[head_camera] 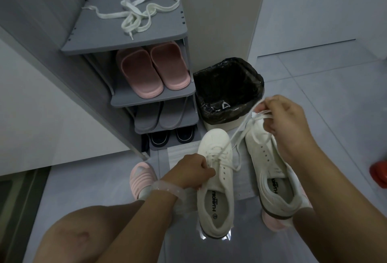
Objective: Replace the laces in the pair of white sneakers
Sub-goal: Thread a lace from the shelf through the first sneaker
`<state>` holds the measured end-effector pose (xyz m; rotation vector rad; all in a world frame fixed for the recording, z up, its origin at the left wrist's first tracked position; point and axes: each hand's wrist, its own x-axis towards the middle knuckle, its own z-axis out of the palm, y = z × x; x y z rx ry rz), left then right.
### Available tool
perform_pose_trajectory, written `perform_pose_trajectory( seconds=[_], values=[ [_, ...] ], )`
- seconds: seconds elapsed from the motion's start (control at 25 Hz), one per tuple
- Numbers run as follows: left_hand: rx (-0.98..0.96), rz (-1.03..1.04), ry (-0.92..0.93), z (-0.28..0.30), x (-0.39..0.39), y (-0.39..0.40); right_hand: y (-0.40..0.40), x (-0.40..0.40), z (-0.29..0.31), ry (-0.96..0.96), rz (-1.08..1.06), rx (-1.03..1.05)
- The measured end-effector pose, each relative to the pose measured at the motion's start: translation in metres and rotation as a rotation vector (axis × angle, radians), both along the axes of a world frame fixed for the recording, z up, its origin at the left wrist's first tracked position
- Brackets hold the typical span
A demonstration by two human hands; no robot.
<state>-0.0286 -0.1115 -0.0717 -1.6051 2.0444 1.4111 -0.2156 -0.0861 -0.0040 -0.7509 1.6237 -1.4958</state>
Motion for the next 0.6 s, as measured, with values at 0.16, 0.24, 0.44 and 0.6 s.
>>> perform_pose_trajectory(
  seconds=[0.16, 0.24, 0.44, 0.6],
  values=[
    [-0.442, -0.143, 0.093, -0.002, -0.010, 0.000, -0.005, 0.022, -0.002, 0.129, 0.288, -0.049],
    [-0.513, -0.143, 0.212, 0.000, -0.016, -0.002, -0.009, 0.028, 0.003, 0.106, 0.316, -0.104],
    [-0.596, -0.394, 0.019, -0.016, -0.038, 0.016, -0.012, 0.018, 0.008, 0.102, 0.182, -0.101],
    [-0.690, -0.361, -0.115, -0.017, -0.052, 0.026, -0.007, 0.015, 0.007, 0.119, 0.162, -0.082]
  ],
)
